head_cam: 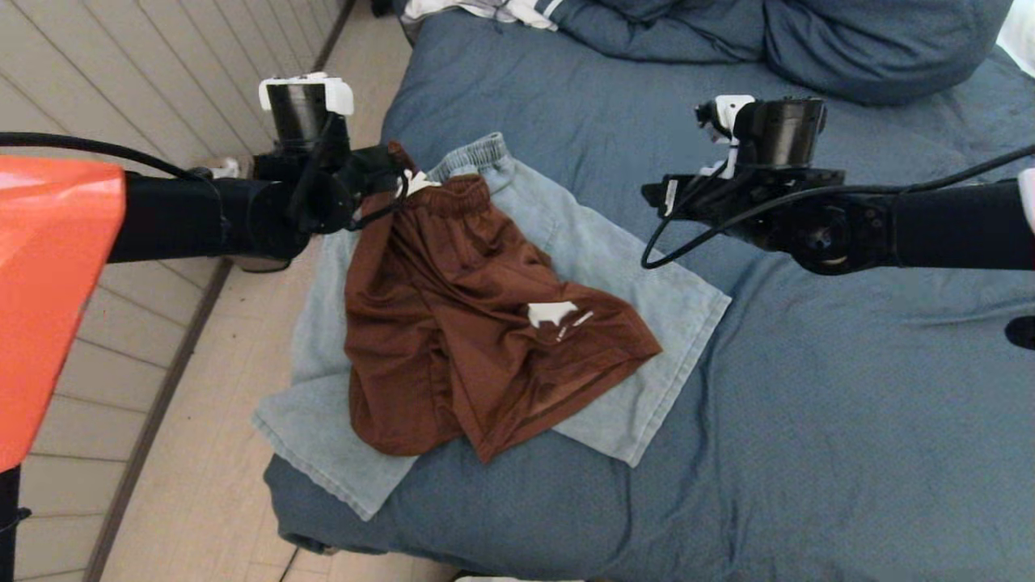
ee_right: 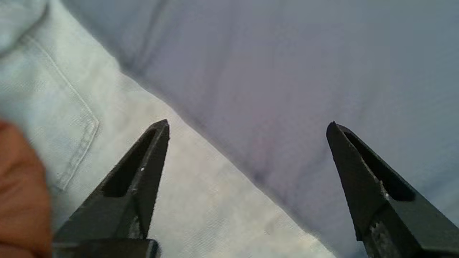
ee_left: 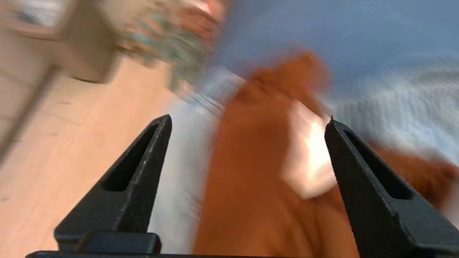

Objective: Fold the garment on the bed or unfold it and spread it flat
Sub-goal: Unford the brown shorts

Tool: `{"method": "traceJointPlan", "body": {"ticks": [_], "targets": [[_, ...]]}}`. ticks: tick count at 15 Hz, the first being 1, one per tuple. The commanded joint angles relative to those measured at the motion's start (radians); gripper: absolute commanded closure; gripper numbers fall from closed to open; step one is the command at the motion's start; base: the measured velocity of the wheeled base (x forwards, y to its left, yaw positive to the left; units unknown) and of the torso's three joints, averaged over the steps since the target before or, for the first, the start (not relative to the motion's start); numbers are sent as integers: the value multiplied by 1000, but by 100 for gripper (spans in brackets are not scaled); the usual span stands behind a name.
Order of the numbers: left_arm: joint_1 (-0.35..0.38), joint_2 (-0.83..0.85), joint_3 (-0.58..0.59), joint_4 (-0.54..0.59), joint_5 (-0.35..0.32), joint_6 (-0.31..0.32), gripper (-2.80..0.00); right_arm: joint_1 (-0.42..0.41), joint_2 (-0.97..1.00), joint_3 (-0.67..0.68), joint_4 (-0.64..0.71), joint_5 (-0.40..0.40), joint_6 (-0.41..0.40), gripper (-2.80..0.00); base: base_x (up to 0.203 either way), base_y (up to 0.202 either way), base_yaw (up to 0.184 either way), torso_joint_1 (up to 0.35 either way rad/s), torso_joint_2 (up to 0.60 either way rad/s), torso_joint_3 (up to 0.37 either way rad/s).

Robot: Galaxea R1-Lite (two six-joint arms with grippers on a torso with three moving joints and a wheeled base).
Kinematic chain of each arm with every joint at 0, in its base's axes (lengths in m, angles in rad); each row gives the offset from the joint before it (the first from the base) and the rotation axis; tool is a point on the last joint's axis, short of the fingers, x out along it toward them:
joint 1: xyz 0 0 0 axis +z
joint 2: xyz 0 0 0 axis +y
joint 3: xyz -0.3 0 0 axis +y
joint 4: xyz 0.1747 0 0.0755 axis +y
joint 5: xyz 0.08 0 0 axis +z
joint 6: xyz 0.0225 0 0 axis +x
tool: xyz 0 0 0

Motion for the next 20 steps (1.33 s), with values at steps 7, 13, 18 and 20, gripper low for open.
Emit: {"method": "traceJointPlan", "body": {"ticks": [7, 13, 18, 20], "targets": [[-70, -455, 626, 27, -168, -80, 0, 31, -156, 55, 395, 231, 209, 0, 0, 0, 0, 0, 0, 0], [-72, -570, 891, 20, -176, -194, 0, 31, -129, 216, 405, 292, 186, 0, 0, 0, 0, 0, 0, 0], [-67, -601, 998, 4, -250, -341, 0, 38, -99, 291, 404, 335, 185, 0, 0, 0, 0, 0, 0, 0], [-68, -596, 1022, -16, -256, -343, 0, 44, -97, 314, 402, 335, 184, 0, 0, 0, 0, 0, 0, 0]]}}
